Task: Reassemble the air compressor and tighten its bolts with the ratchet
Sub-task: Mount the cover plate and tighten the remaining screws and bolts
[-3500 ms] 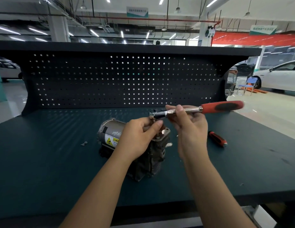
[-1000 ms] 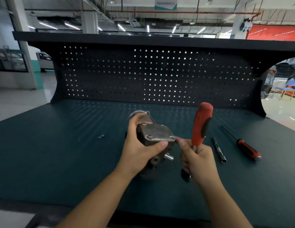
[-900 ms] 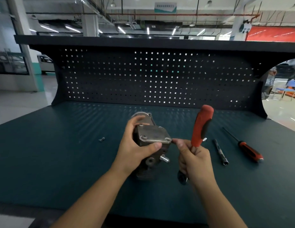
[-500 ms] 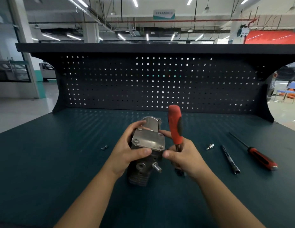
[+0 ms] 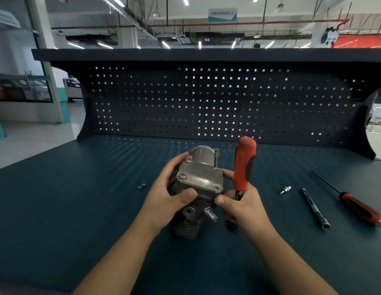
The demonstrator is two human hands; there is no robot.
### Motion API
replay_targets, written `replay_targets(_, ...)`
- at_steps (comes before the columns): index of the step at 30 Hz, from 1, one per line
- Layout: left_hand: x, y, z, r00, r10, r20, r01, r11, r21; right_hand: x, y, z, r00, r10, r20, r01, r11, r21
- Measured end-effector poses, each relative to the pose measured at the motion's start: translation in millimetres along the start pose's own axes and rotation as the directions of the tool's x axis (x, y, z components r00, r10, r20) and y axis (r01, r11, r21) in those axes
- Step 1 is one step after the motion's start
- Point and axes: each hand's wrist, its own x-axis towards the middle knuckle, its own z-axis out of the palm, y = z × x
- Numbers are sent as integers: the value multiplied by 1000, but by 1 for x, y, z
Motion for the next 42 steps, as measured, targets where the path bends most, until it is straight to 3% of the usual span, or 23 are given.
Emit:
replay_targets(2, -6, -2, -9, 982, 108, -152, -86, 986, 143, 0, 3, 0, 1000, 24, -16, -24, 1000, -16)
replay_targets(3, -6, -6, -17, 957, 115, -267, -62, 978, 201, -1, 4, 1, 999, 35, -13, -35, 999, -7)
replay_targets(6, 6, -25, -49, 823, -39, -567, 307, 870, 386, -4, 3, 2, 998, 54, 13, -54, 997, 54)
replay_targets(8, 15, -48, -71, 797, -167, -580, 519, 680, 518, -4, 2, 2, 998, 62, 26, -63, 997, 51)
replay_targets(10, 18, -67, -83, 814, -245, -526, 573, 487, 659, -6, 2, 1, 998, 69, 7, -70, 997, 13)
replay_targets(15, 24, -104, -94, 796, -313, -518, 598, 279, 751, -8, 7, -3, 996, 87, 3, -87, 996, -5)
replay_targets(27, 31, -111, -86, 812, -130, -570, 568, 399, 719, -6, 5, -1, 996, 84, 26, -85, 996, 15)
replay_targets(29, 28, -98, -80, 804, -85, -589, 540, 518, 663, -6, 5, 0, 997, 78, 29, -78, 997, 26)
replay_targets(31, 28, -73, -69, 787, -26, -616, 448, 711, 542, -7, 5, 0, 996, 76, 39, -78, 996, 40)
replay_targets(34, 23, -21, -43, 791, 34, -611, 158, 953, 258, -6, 6, 0, 996, 75, 50, -77, 995, 55)
replay_targets(38, -1, 43, -1, 899, 144, -414, -126, 990, 69, -5, 4, 0, 997, 56, 56, -58, 998, 30)
replay_targets(40, -4, 64, 11, 955, 162, -248, -139, 984, 108, -6, 1, 1, 996, 15, 93, -16, 1000, 10)
replay_targets(42, -1, 75, 17, 989, 87, -117, -61, 976, 210, -7, 0, 2, 994, 6, 105, -7, 1000, 11)
